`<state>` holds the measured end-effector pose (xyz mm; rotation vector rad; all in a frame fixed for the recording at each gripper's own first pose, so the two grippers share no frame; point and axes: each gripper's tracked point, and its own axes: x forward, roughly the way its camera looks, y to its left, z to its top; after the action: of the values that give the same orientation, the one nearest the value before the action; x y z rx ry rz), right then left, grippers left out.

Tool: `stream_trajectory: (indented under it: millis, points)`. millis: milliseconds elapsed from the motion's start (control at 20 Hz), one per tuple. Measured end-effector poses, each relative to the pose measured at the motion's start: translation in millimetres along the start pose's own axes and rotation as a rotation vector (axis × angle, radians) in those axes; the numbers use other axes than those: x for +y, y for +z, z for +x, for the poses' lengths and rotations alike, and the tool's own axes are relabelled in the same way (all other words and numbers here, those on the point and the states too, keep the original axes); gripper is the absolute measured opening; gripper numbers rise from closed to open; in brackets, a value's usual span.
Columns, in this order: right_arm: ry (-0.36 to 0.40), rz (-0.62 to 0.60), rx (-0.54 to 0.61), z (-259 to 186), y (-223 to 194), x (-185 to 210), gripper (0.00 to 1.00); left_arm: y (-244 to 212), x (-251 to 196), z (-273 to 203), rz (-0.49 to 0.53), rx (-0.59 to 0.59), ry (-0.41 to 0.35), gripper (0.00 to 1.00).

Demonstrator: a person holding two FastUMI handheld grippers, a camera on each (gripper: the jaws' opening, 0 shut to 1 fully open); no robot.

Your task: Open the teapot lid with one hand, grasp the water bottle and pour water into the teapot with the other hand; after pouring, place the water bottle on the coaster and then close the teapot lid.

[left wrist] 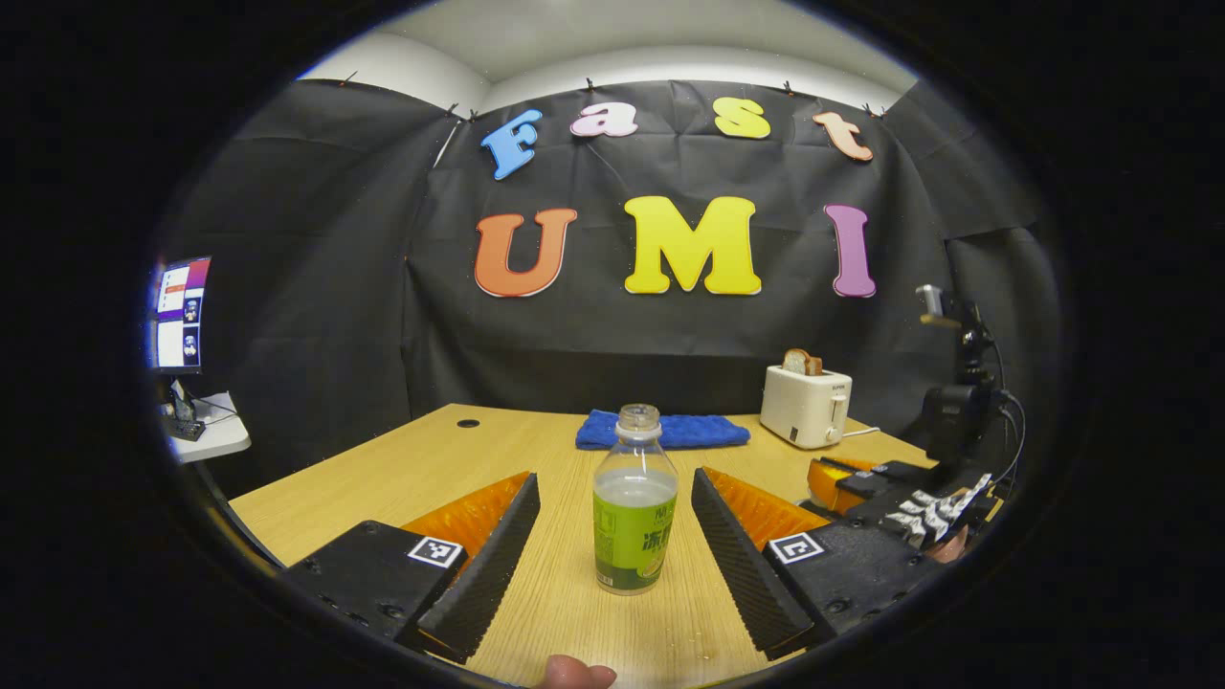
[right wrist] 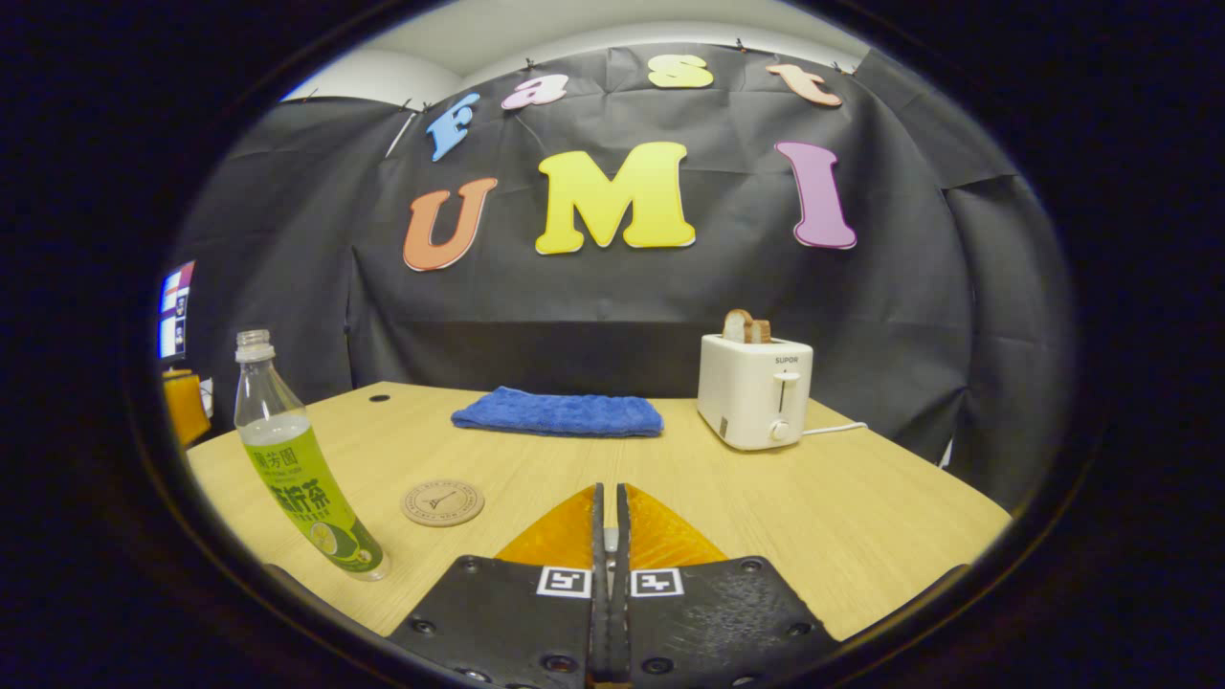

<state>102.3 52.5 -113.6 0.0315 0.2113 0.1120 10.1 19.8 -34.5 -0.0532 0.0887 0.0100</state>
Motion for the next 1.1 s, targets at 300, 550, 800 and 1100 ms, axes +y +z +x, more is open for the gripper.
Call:
stream_trajectory:
  millis: [300, 550, 800, 1100]
  points:
    - [0.025, -0.021, -0.029, -23.0, 17.8, -2.4, 0.0, -32.7, -8.4, 9.6, -0.016, 0.065, -0.006, 1.0]
    - [0.014, -0.046, -0.074, -38.0, 35.1, -11.3, 0.0, -67.0, -10.7, 33.2, 0.016, 0.139, -0.001, 1.0]
    - [0.008, -0.049, -0.064, -40.3, 36.1, -20.7, 0.0, -78.8, -8.2, 52.1, -0.006, 0.174, 0.012, 1.0]
    - [0.003, -0.036, -0.045, -39.9, 32.0, -31.6, 0.0, -74.8, -5.5, 59.2, 0.003, 0.162, 0.009, 0.91]
